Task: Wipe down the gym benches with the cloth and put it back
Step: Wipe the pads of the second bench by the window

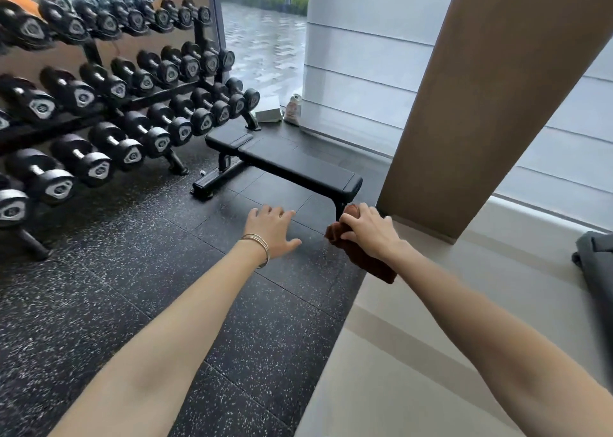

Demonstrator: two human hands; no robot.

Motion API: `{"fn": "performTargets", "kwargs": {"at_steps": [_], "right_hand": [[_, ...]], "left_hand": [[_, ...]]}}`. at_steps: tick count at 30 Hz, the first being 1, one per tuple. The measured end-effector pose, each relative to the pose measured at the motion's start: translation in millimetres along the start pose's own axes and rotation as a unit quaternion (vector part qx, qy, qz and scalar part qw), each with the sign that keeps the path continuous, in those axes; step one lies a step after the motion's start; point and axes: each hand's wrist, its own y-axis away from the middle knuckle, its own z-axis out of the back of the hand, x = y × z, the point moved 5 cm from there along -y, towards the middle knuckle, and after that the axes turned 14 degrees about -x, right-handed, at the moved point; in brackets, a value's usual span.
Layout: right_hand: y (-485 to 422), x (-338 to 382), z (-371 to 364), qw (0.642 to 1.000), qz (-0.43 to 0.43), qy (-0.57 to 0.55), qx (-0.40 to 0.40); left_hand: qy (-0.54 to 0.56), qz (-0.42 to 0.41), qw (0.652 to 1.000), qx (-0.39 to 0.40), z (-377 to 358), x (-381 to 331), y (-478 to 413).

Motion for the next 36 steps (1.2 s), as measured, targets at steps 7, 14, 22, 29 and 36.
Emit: {"fn": "performTargets", "kwargs": {"at_steps": [7, 14, 22, 29, 36], "right_hand": [[-79, -47, -23, 0.999, 0.043, 0.022, 0.019], [-158, -75, -71, 0.998, 0.048, 0.012, 0.043], [-297, -105, -97, 0.998, 0.022, 0.041, 0.032], [-383, -115, -112, 0.999, -0.015, 0.020, 0.040], [-453, -138, -162, 0.996, -0.028, 0.000, 0.086]], "left_hand": [[-0.002, 0.013, 1.000, 0.012, -32, -5, -79], [-0.002, 0.009, 1.000, 0.021, -75, 19, -165], [-0.002, -0.036, 0.999, 0.019, -107, 69, -311], [0.000, -0.063, 0.997, 0.032, -128, 106, -407], [0.001, -0.077, 0.996, 0.053, -182, 124, -482]]}}
